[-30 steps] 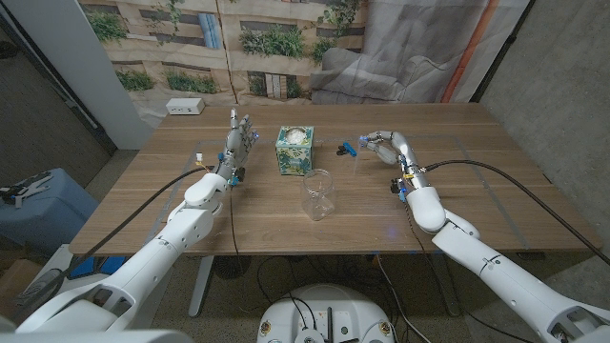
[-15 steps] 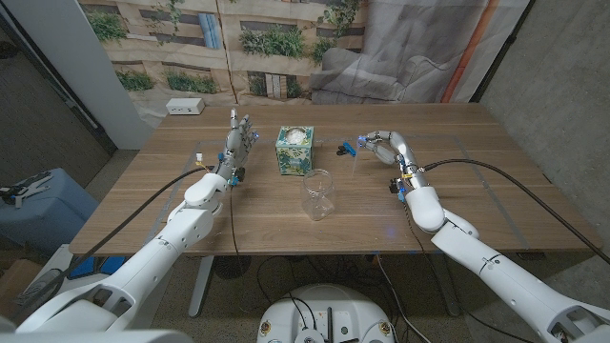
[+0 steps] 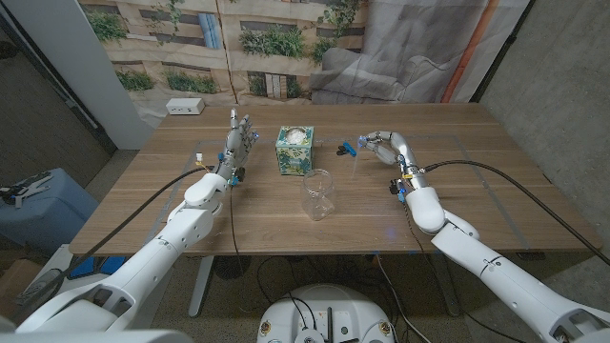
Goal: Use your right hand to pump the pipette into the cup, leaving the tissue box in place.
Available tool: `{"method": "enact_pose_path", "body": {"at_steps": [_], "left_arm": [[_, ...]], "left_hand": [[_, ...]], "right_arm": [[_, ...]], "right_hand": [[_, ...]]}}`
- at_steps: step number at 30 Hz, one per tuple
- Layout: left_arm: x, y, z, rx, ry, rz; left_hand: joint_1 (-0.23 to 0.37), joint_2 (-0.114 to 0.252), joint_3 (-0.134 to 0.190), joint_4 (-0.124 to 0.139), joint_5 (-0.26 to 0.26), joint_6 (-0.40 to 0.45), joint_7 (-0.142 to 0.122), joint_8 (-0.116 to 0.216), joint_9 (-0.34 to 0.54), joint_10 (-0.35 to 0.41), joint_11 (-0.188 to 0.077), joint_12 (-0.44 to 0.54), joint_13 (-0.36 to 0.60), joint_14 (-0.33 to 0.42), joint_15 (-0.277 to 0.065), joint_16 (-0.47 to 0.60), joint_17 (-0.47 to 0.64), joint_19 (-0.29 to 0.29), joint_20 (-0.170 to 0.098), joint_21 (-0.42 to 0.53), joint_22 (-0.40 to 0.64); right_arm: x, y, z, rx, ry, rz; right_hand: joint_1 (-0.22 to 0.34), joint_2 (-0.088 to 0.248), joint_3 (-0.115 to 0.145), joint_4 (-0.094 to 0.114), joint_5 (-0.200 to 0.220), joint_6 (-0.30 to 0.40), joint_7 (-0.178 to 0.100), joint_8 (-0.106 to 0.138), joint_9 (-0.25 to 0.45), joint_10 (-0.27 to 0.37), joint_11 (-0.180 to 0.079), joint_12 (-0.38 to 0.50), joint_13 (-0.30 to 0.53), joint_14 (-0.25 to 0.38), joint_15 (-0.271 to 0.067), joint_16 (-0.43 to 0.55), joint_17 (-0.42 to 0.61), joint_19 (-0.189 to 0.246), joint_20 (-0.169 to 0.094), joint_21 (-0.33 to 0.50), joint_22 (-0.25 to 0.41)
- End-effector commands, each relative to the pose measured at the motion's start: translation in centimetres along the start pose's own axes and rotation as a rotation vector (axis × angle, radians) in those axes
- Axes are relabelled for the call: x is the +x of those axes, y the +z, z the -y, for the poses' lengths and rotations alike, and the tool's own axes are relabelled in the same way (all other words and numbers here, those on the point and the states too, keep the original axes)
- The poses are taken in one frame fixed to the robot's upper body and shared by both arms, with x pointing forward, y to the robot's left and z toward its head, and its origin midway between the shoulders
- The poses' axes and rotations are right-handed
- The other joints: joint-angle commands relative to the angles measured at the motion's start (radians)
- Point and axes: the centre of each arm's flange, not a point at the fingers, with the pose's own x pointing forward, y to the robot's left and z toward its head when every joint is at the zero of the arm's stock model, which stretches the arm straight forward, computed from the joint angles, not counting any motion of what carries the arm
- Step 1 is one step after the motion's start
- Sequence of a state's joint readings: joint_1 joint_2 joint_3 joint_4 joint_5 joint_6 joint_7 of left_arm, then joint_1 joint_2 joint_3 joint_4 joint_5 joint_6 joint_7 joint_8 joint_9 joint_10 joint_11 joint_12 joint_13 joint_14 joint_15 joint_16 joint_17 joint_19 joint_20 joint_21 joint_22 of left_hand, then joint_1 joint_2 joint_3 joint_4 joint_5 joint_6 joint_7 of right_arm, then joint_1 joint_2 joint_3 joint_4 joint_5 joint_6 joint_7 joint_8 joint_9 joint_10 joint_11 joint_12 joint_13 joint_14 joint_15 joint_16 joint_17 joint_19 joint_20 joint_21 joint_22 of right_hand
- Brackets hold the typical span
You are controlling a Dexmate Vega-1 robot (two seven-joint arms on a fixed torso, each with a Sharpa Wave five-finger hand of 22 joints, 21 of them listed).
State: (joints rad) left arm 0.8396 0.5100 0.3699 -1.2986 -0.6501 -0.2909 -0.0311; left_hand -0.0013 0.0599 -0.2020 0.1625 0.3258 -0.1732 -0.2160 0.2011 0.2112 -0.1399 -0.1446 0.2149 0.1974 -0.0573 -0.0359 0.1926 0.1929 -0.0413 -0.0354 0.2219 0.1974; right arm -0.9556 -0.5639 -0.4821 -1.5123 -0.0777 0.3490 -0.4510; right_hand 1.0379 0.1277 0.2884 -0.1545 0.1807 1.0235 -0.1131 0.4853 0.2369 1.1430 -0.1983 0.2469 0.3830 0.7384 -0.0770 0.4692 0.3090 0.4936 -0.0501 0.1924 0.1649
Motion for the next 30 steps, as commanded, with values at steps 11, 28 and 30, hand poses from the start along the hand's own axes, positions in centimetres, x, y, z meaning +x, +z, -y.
{"method": "enact_pose_path", "body": {"at_steps": [11, 28, 30], "left_arm": [[0.00, 0.00, 0.01, 0.000, 0.000, 0.000], [0.01, 0.01, -0.02, 0.000, 0.000, 0.000], [0.00, 0.01, -0.02, 0.000, 0.000, 0.000]], "left_hand": [[-0.001, 0.042, -0.007, 0.001, 0.005, -0.002, -0.006, 0.006, 0.002, -0.002, -0.004, 0.004, 0.006, -0.007, -0.116, 0.006, 0.006, -0.011, -0.090, 0.005, 0.002], [-0.001, 0.042, -0.007, 0.001, 0.005, -0.002, -0.006, 0.006, 0.002, -0.002, -0.005, 0.004, 0.006, -0.008, -0.115, 0.006, 0.006, -0.011, -0.091, 0.005, 0.002], [-0.001, 0.042, -0.007, 0.001, 0.005, -0.002, -0.006, 0.006, 0.002, -0.002, -0.005, 0.004, 0.006, -0.008, -0.116, 0.006, 0.006, -0.011, -0.090, 0.005, 0.002]], "right_arm": [[-0.19, -0.20, 0.26, 0.020, 0.013, -0.025], [0.17, -0.47, 0.17, 0.030, 0.016, -0.039], [0.15, -0.51, 0.21, 0.032, 0.013, -0.043]], "right_hand": [[-0.037, -0.023, -0.014, 0.010, 0.001, -0.021, -0.003, -0.004, -0.001, -0.025, 0.011, -0.008, 0.013, -0.015, -0.135, -0.012, 0.004, -0.005, -0.007, 0.000, 0.006], [-0.066, -0.033, -0.029, 0.017, 0.003, -0.040, -0.001, -0.008, -0.005, -0.045, 0.020, -0.016, 0.018, -0.030, -0.130, -0.014, 0.012, -0.011, 0.000, -0.001, 0.006], [-0.066, -0.034, -0.029, 0.016, 0.003, -0.039, -0.002, -0.008, -0.005, -0.045, 0.021, -0.016, 0.018, -0.033, -0.130, -0.015, 0.012, -0.011, 0.001, -0.001, 0.006]]}}
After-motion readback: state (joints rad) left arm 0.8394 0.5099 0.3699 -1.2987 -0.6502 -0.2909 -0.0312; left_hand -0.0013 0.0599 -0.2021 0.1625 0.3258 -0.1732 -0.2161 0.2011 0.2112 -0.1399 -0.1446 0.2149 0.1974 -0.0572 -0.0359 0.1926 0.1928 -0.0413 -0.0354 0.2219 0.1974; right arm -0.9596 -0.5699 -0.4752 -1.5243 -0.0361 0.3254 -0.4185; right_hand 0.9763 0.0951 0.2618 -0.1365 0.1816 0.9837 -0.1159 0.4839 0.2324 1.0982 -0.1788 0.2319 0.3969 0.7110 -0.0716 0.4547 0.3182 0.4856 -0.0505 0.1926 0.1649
